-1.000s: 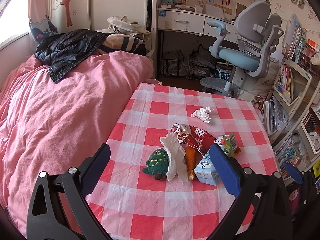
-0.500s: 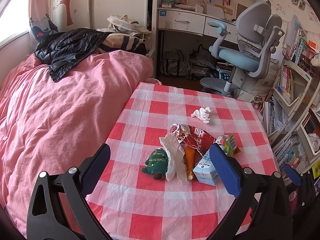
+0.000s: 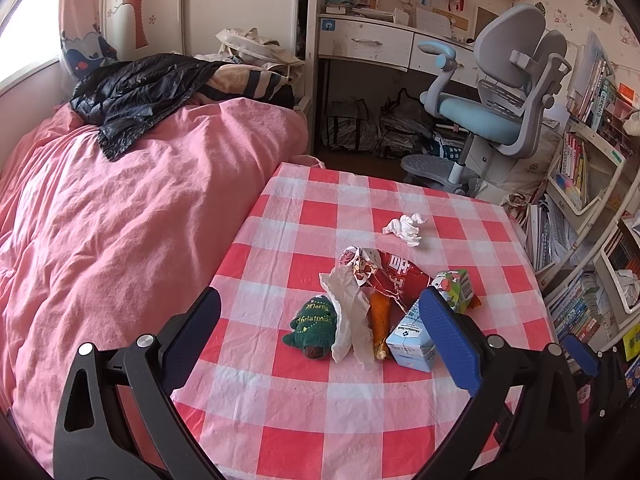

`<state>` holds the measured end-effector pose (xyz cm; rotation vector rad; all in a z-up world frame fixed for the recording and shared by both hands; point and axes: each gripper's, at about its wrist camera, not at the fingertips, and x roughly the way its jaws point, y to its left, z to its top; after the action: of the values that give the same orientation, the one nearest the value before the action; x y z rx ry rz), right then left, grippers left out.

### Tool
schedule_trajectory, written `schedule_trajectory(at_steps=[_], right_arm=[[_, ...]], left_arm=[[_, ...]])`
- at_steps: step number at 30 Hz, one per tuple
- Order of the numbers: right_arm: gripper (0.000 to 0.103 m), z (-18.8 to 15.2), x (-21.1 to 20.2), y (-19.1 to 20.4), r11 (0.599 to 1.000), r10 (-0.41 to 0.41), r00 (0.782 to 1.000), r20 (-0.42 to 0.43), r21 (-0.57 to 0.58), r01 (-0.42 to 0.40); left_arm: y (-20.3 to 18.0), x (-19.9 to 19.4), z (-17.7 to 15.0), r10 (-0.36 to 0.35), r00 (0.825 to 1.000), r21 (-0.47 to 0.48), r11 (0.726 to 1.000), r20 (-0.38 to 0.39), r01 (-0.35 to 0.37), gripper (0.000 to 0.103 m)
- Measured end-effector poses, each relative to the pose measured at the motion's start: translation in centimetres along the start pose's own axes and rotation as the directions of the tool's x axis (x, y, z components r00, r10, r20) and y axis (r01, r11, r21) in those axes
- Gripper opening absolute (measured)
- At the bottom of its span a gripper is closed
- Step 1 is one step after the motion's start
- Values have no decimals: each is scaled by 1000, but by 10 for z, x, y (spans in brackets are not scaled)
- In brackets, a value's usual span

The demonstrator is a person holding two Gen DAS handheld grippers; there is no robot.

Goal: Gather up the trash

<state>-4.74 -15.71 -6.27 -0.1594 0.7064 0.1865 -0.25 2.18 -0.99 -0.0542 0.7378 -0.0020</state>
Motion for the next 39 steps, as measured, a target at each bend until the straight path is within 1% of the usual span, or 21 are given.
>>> schedule_trajectory(at_steps=[3, 10, 18, 24, 31, 39], right_arm=[[97, 0, 2, 1, 998, -39, 999, 1, -49, 39], [97, 0, 1, 2, 999, -31, 999, 17, -39, 31], [97, -1, 1, 4, 996, -42, 998, 37, -73, 45], [97, -1, 0, 3, 997, -36, 999, 40, -70, 39], [97, -1, 0, 3, 997, -34, 999, 39, -69, 37], [97, -1, 0, 4, 997, -30, 999, 42, -66, 33]], left_arm=[[-1, 0, 0, 0, 1000, 0, 1000, 0, 0, 96], [-1, 0, 0, -1, 1000, 0, 1000, 0, 1, 96], [0, 0, 0, -2, 1000, -1, 1000, 0, 2, 96], [0, 0, 1, -2, 1000, -2, 1000, 0, 2, 96], [-6, 0, -6, 7, 1000, -5, 1000, -4, -7, 96], [-4, 0, -4, 4, 1000, -7, 1000, -4, -4, 96]])
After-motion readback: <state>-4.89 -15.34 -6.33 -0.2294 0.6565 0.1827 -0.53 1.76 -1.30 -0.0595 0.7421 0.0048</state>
